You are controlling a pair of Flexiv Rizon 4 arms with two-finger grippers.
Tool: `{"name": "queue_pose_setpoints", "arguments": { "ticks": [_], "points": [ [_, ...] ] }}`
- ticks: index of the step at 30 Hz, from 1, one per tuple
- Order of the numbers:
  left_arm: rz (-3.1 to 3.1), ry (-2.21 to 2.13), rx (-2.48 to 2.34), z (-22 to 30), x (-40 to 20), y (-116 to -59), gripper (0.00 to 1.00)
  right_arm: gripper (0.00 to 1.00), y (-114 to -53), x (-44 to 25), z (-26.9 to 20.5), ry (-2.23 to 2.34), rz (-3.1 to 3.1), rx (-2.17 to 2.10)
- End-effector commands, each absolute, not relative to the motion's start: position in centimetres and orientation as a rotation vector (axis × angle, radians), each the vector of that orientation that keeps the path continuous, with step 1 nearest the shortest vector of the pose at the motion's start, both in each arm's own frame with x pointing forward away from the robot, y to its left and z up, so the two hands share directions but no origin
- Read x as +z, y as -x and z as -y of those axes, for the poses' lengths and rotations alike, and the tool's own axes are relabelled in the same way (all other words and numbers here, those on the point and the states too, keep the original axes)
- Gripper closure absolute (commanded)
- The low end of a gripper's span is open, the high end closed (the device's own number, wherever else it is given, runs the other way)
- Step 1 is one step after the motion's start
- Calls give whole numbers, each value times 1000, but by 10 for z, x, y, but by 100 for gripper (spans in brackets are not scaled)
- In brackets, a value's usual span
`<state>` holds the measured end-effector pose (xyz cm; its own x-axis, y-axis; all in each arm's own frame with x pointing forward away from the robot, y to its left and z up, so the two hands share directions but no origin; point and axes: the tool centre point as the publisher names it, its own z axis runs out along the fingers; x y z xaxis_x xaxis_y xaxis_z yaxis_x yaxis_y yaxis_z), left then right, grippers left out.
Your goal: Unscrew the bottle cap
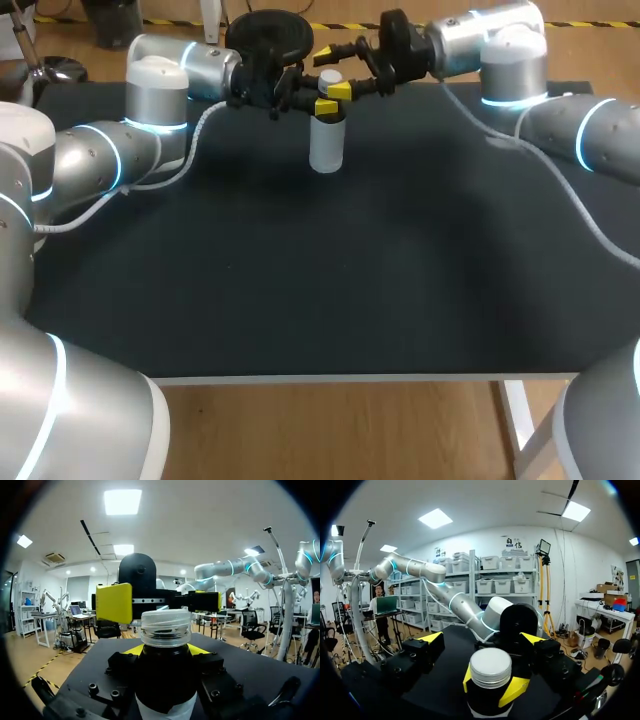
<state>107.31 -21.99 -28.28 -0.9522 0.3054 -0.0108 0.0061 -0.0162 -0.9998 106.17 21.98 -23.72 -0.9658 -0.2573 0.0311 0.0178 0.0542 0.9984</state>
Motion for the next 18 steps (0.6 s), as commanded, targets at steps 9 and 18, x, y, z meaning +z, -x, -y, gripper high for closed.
{"name": "queue_pose_setpoints", "arguments": {
  "ticks": [9,18],
  "points": [
    [1956,456,1997,221,-286,-1081,100,0,-1054,-242,-214,869,2533,-2289],
    [1956,456,1997,221,-286,-1081,100,0,-1065,-246,-216,913,2553,-2265]
  ]
}}
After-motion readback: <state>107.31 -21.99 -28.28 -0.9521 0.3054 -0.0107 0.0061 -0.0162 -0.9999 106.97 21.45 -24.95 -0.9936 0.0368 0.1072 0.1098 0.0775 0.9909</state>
